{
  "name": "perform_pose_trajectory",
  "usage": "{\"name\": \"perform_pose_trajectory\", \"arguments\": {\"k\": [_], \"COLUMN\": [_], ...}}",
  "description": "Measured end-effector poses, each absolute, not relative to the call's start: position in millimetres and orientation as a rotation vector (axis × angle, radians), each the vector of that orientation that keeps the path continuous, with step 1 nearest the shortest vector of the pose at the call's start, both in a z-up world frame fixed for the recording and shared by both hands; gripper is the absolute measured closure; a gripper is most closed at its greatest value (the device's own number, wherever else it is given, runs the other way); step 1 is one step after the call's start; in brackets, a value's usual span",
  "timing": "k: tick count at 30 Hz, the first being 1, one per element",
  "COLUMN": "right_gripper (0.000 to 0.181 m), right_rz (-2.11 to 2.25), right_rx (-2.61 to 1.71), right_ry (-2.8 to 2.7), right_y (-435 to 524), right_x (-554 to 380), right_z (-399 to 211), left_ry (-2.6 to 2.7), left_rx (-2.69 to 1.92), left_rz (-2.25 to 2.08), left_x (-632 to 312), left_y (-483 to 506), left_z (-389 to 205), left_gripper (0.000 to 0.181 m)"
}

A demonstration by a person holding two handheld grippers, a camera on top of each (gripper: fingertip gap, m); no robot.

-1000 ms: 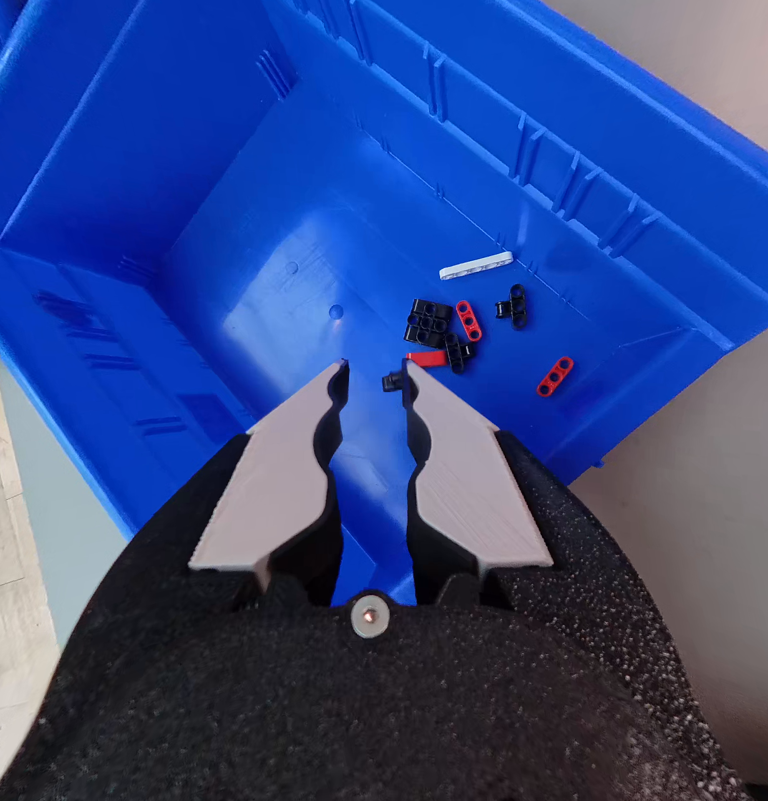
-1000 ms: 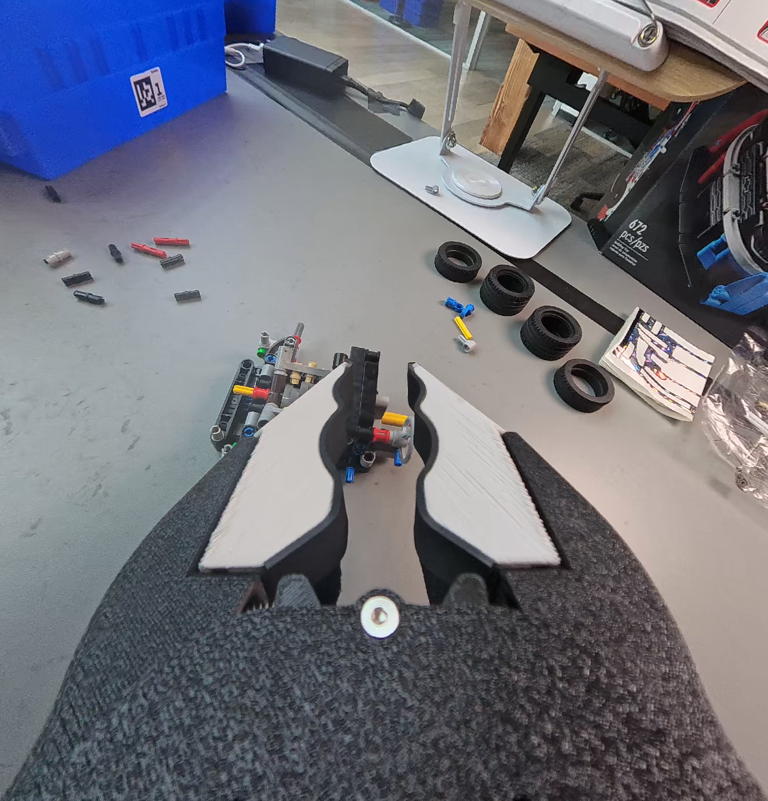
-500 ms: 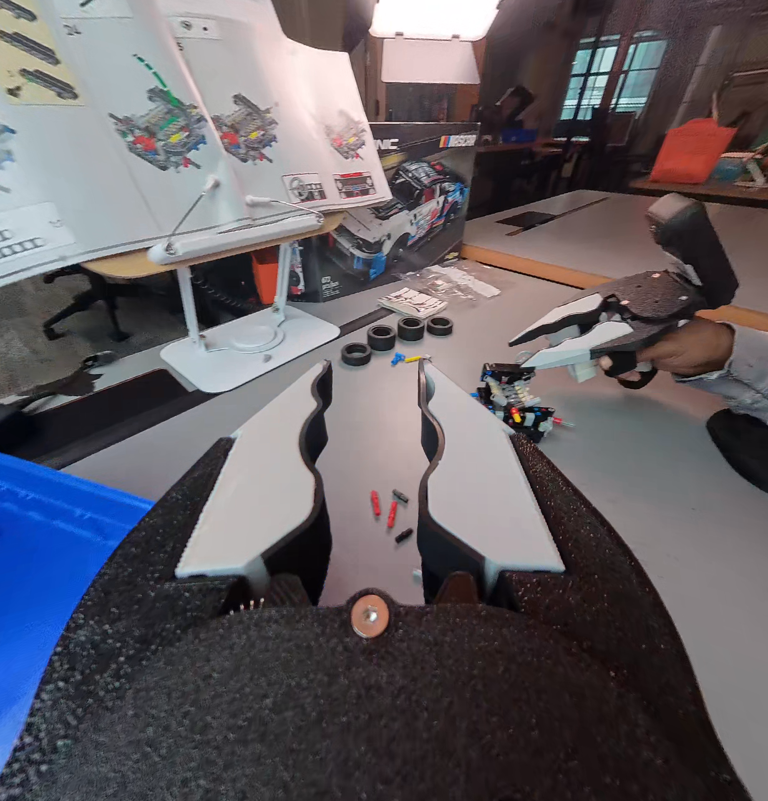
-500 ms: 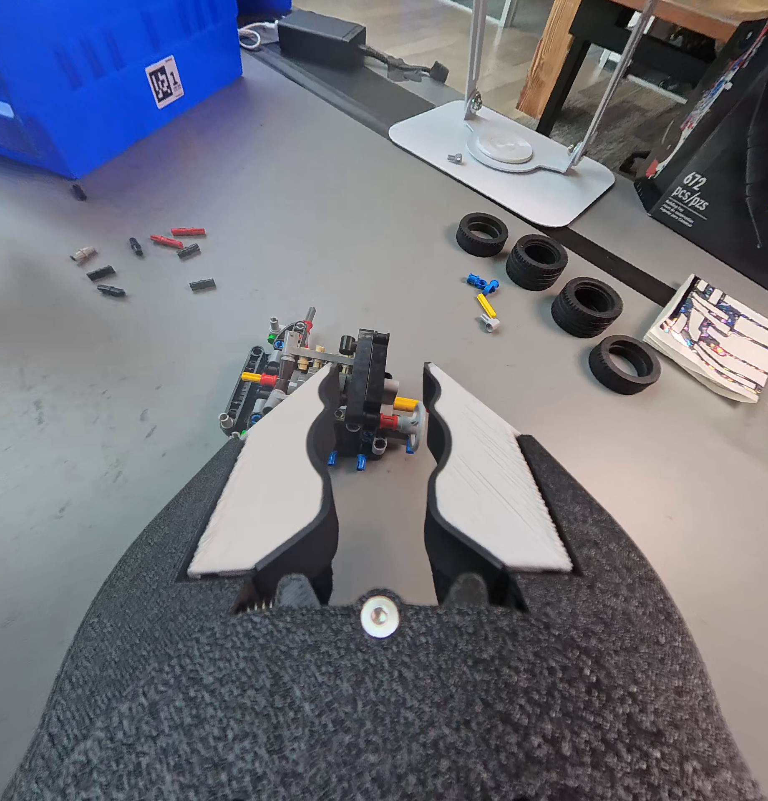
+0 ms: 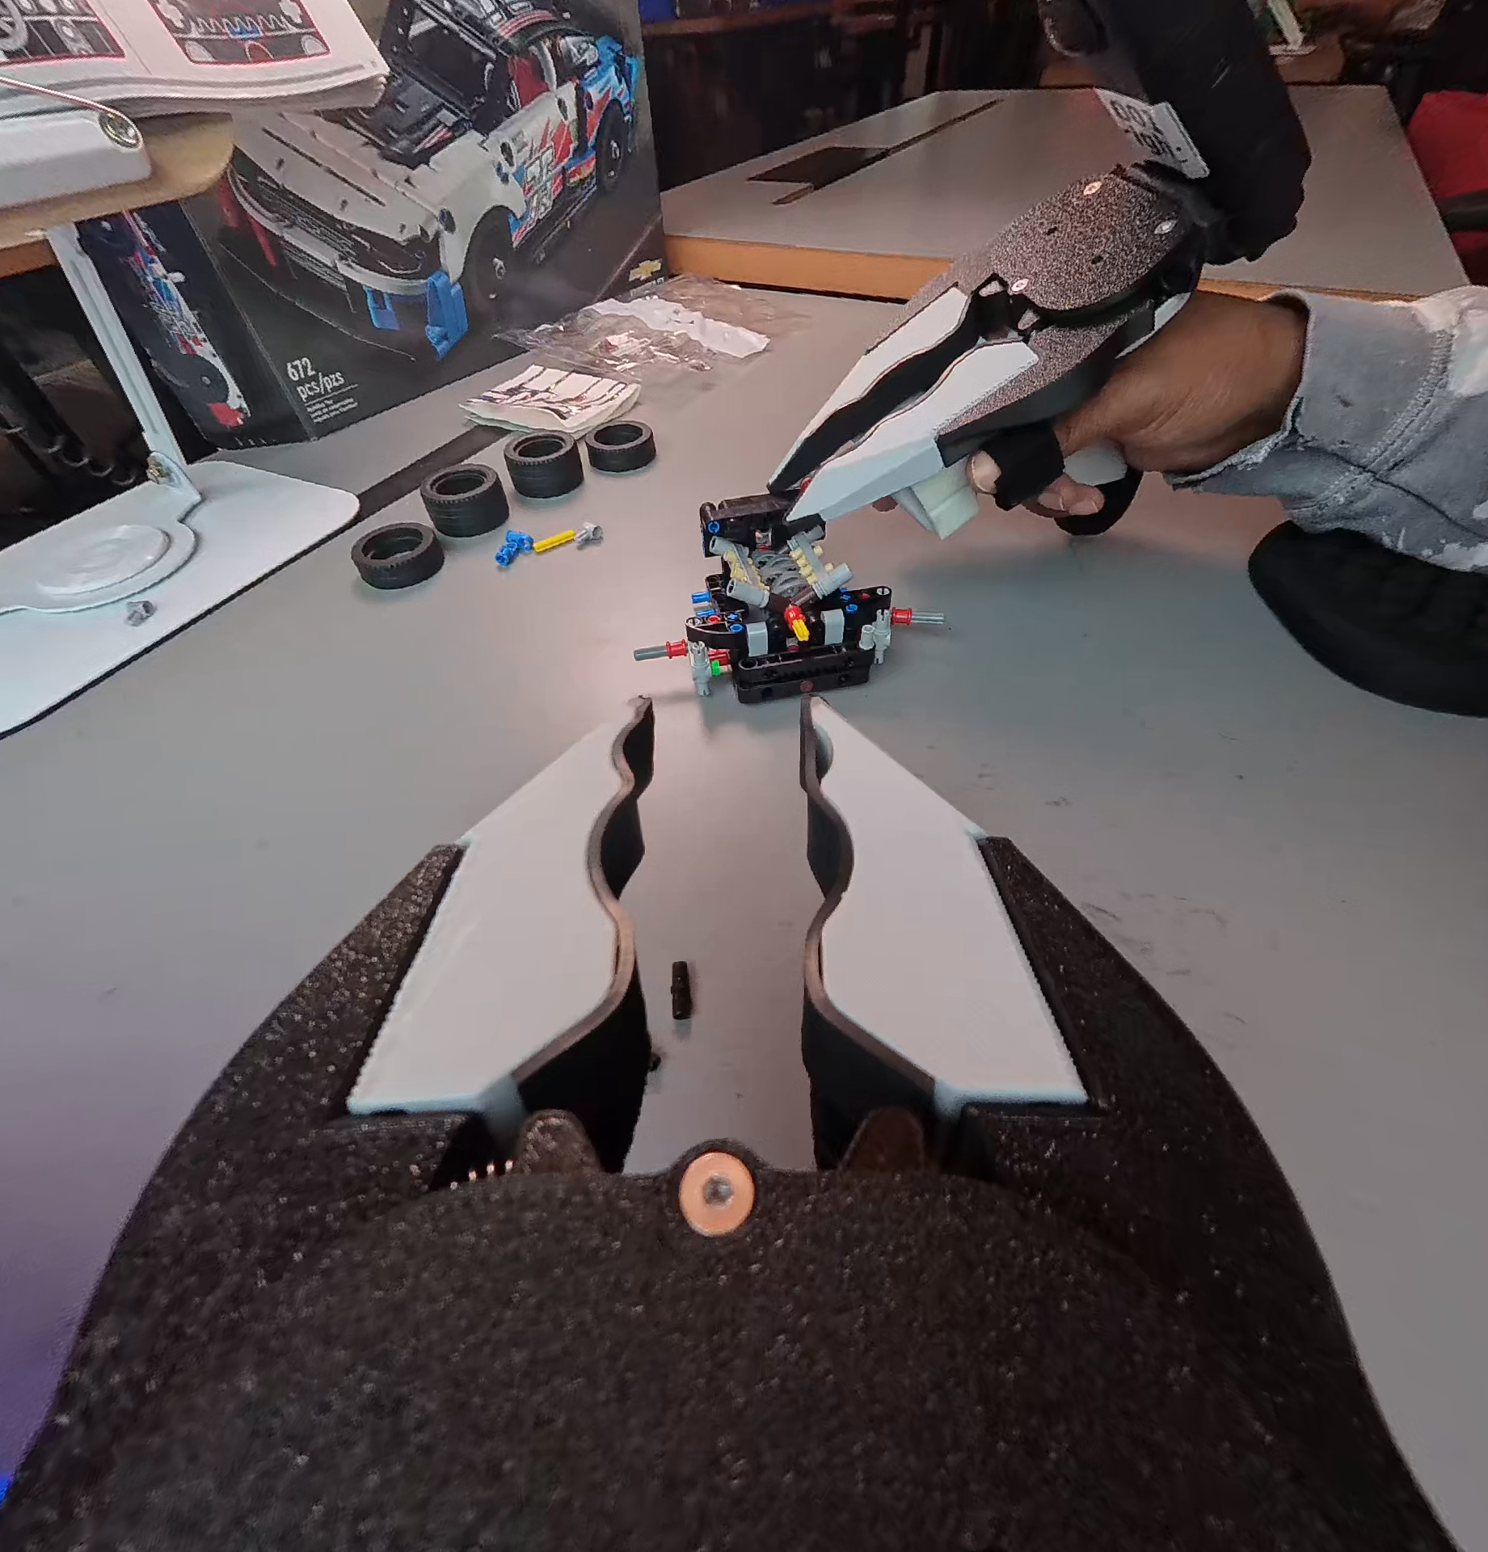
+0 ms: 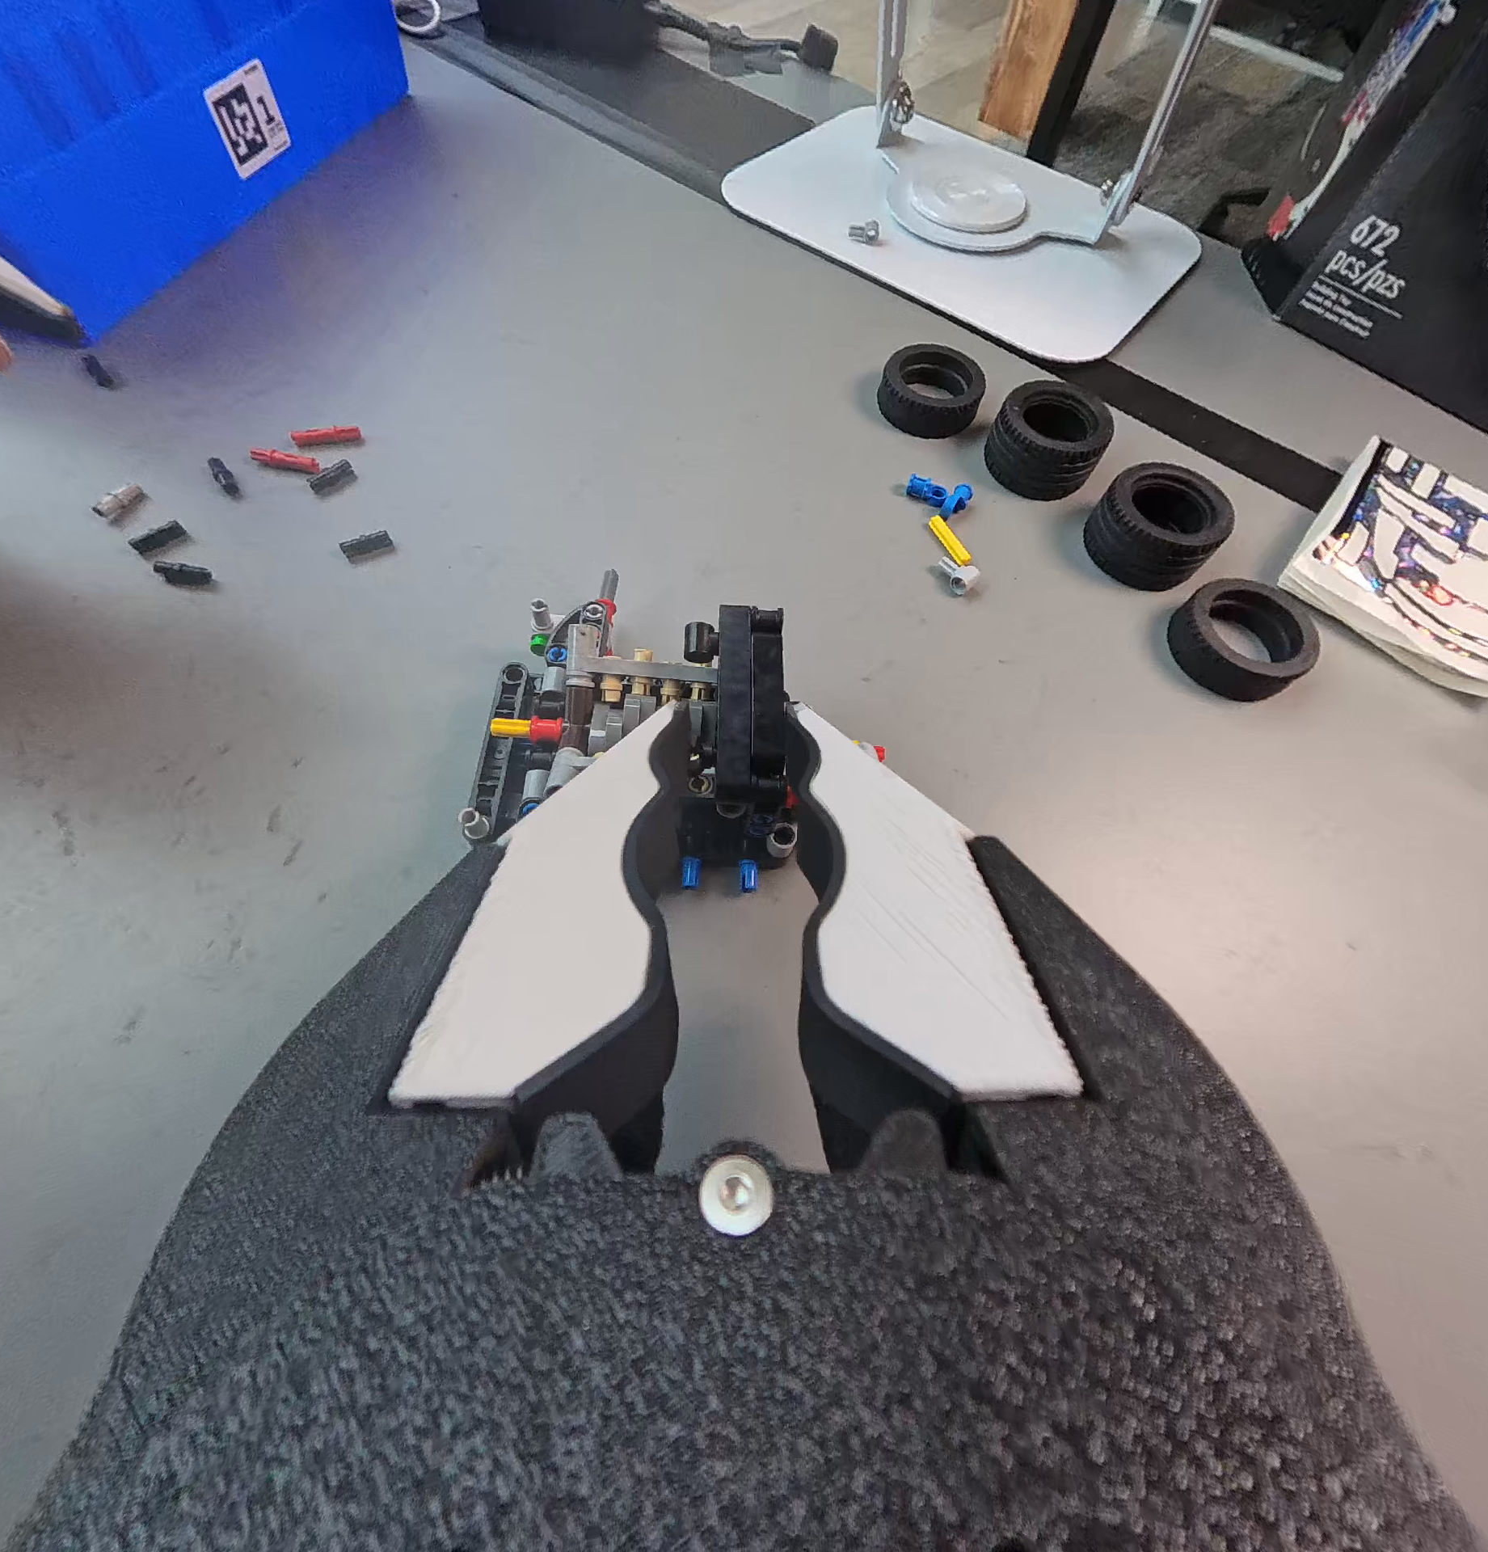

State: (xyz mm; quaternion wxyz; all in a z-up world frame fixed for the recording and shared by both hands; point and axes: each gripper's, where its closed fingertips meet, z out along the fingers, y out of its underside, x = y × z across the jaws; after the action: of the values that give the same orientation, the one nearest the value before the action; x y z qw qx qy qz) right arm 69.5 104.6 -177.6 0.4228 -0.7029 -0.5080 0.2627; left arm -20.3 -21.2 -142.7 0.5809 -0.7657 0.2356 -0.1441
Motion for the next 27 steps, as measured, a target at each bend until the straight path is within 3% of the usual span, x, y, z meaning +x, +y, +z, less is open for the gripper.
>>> {"name": "perform_pose_trajectory", "arguments": {"k": [1, 17, 27], "right_gripper": [0.165, 0.165, 0.164], "right_rz": [0.634, 0.621, 0.713], "right_rx": [-1.779, -1.783, -1.61], "right_ry": [-1.245, -1.164, -1.128], "right_y": [108.2, 115.1, 108.3], "right_x": [71.4, 71.1, 64.4], "right_z": [-177.4, -175.7, -143.8], "left_ry": [0.541, 0.414, 0.425], "left_rx": [-1.782, -1.729, -1.747], "left_rz": [-0.33, -0.3, -0.301], "left_x": [-23.2, -54.3, -53.8], "left_y": [-21.0, -19.8, -20.0], "left_z": [-141.2, -124.3, -129.0], "left_gripper": [0.146, 0.147, 0.147]}}
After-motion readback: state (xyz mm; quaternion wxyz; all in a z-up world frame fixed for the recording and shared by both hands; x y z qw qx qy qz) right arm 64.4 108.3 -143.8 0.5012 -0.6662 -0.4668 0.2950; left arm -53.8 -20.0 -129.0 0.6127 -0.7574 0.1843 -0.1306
